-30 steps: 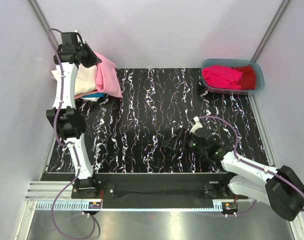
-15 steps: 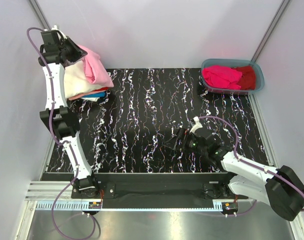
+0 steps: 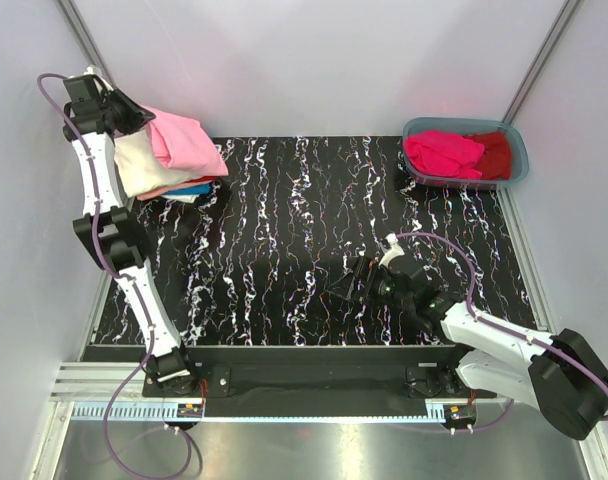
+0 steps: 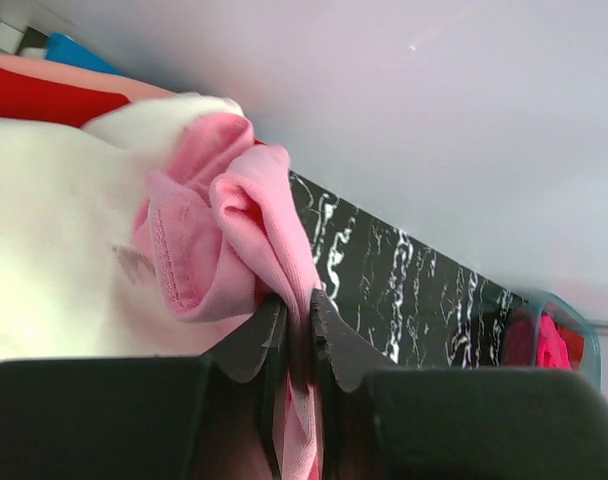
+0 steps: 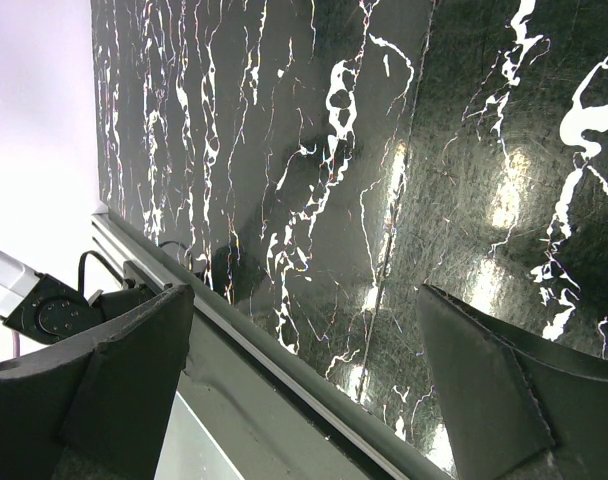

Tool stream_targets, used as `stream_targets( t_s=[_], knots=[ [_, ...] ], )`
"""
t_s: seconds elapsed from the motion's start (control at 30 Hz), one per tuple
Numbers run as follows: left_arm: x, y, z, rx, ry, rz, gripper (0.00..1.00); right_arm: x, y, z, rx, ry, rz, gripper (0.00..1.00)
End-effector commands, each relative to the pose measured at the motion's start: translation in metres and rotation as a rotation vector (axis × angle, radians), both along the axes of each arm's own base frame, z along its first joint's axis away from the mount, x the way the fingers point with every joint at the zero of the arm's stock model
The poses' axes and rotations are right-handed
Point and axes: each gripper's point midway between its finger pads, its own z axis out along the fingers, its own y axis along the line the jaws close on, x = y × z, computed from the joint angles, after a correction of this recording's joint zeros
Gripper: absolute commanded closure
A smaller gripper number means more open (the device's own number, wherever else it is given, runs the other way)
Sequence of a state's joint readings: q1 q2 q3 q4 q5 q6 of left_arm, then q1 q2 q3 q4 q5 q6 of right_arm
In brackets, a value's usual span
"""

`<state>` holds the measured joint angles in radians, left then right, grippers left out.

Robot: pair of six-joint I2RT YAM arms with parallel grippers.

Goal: Fold and stack the t-shirts
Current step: Neatly place the folded tshirt to the corner

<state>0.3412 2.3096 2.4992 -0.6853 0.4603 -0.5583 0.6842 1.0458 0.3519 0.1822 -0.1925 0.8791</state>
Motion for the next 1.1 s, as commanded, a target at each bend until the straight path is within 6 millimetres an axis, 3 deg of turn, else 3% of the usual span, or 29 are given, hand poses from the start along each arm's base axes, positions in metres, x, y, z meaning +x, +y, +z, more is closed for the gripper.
stream_targets(
  t_s=[0.0,0.27,0.5,0.73,0.83,0.9,0.93,0.97,1.03,1.07],
  knots=[
    [0.01,0.016,0.036,0.061,-0.135,0.006,0.86,0.009,0.001,0.009,0.019,-0.043,-0.014,0.0],
    [-0.001,0.063,0.046,0.052,-0.174,0.058,0.87,0.009,0.0,0.008,0.023,-0.042,-0.015,0.0],
    [-0.006,0.107,0.027,0.046,-0.141,0.15,0.88,0.009,-0.001,0.009,0.03,-0.044,-0.015,0.0],
    [0.002,0.122,-0.04,0.068,-0.022,0.166,0.83,0.009,-0.002,0.009,0.035,-0.045,-0.018,0.0],
    [-0.004,0.138,-0.06,0.117,0.049,0.233,0.78,0.009,-0.002,0.009,0.035,-0.045,-0.018,0.0],
    [-0.015,0.155,-0.087,0.17,0.124,0.319,0.74,0.01,-0.002,0.008,0.036,-0.042,-0.019,0.0],
    [-0.024,0.159,-0.071,0.227,0.114,0.348,0.73,0.01,-0.003,0.008,0.037,-0.041,-0.019,0.0],
    [-0.037,0.174,-0.09,0.278,0.183,0.426,0.71,0.01,-0.002,0.009,0.039,-0.041,-0.019,0.0],
    [-0.046,0.183,-0.09,0.333,0.221,0.461,0.65,0.009,-0.002,0.008,0.039,-0.039,-0.019,0.0],
    [-0.055,0.196,-0.091,0.381,0.259,0.509,0.64,0.009,-0.002,0.009,0.041,-0.04,-0.018,0.0]
  ],
)
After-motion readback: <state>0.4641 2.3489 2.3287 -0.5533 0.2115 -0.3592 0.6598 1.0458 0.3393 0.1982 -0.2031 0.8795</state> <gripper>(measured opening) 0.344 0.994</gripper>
